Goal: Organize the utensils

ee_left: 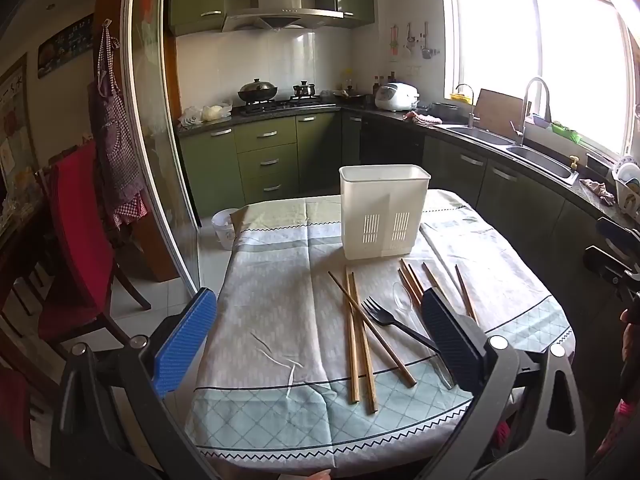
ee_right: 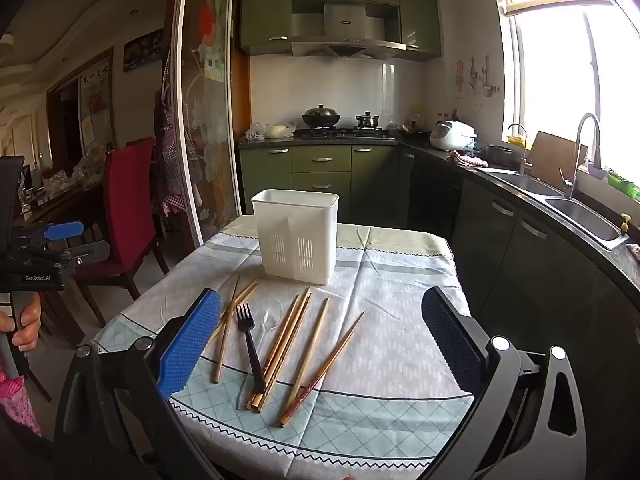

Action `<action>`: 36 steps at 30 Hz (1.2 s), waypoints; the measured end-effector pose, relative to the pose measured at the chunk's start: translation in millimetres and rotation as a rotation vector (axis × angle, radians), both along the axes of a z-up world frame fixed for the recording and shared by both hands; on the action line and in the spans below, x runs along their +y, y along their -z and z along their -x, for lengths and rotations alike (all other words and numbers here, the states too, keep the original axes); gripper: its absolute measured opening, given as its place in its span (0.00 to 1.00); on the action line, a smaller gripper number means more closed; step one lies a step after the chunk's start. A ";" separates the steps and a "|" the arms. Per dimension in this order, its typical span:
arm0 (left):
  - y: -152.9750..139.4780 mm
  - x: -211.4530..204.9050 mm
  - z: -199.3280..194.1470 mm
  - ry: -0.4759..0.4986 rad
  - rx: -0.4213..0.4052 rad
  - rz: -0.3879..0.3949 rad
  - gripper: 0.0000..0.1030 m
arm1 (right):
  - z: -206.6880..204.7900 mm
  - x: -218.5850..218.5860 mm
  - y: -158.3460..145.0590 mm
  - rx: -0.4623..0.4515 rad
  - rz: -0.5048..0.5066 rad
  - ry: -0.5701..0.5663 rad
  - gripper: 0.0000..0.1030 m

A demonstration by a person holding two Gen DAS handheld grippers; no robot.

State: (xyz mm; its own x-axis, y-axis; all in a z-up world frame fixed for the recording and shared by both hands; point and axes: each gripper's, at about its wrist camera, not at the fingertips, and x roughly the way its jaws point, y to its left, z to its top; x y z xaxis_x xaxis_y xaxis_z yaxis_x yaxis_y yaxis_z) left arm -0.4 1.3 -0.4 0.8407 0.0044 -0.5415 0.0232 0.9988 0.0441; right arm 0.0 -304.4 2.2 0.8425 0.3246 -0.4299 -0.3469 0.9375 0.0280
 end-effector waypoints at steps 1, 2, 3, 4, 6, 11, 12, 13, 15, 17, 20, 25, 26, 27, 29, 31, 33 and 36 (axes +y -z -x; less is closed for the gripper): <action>1.7 -0.7 2.0 0.000 0.001 0.000 0.95 | -0.1 0.2 0.1 0.001 0.000 0.000 0.96; 2.0 -0.8 2.6 0.000 0.001 -0.001 0.95 | 0.0 0.0 0.0 0.001 0.000 -0.001 0.96; 2.4 -0.7 3.1 0.001 0.001 0.000 0.95 | 0.1 0.0 0.0 0.001 0.001 0.000 0.96; 2.9 -0.6 3.7 0.002 0.001 0.001 0.95 | 0.2 0.0 0.0 0.001 0.001 -0.001 0.96; 3.9 -0.6 4.9 0.001 0.002 0.000 0.95 | 0.2 -0.3 -0.1 0.002 -0.002 -0.001 0.96; 4.8 -2.4 0.6 0.000 0.003 0.002 0.95 | -0.1 0.1 0.2 0.002 -0.001 -0.002 0.96; 5.5 -2.5 0.9 0.000 0.003 0.003 0.95 | 0.1 0.2 0.3 0.001 -0.001 -0.002 0.96; 6.2 -2.7 1.2 -0.001 0.003 0.004 0.95 | 0.0 0.2 0.4 0.002 -0.001 -0.003 0.96; 7.9 -3.6 1.8 -0.001 0.004 0.003 0.95 | -0.2 0.3 0.3 0.003 -0.001 -0.004 0.96; 9.5 -4.7 3.0 0.000 0.004 0.003 0.95 | -0.2 0.3 0.3 0.003 -0.001 -0.004 0.96; 12.0 -6.1 5.2 -0.001 0.005 0.003 0.95 | -0.2 0.3 0.3 0.004 -0.001 -0.004 0.96; 10.4 4.7 -1.4 0.001 0.007 0.003 0.95 | -0.6 0.3 0.2 0.005 -0.001 -0.004 0.96; 9.4 4.6 -1.7 0.000 0.007 0.005 0.95 | -0.5 0.4 -0.1 0.006 -0.002 -0.004 0.96; 10.4 5.1 -1.6 0.001 0.007 0.004 0.95 | -0.6 0.5 -0.3 0.006 -0.002 -0.004 0.96; 12.3 6.1 -1.0 0.002 0.008 0.003 0.95 | -0.9 0.7 -0.7 0.005 -0.002 -0.004 0.96; 14.2 7.3 0.1 0.003 0.007 0.002 0.95 | -1.9 -0.5 1.7 0.005 -0.003 -0.006 0.96; 16.2 8.7 1.4 0.002 0.007 0.003 0.95 | -0.7 -0.2 1.8 0.006 -0.003 -0.007 0.96; 9.2 4.3 -2.1 -0.001 0.010 0.005 0.95 | -0.5 -0.1 2.0 0.007 -0.003 -0.006 0.96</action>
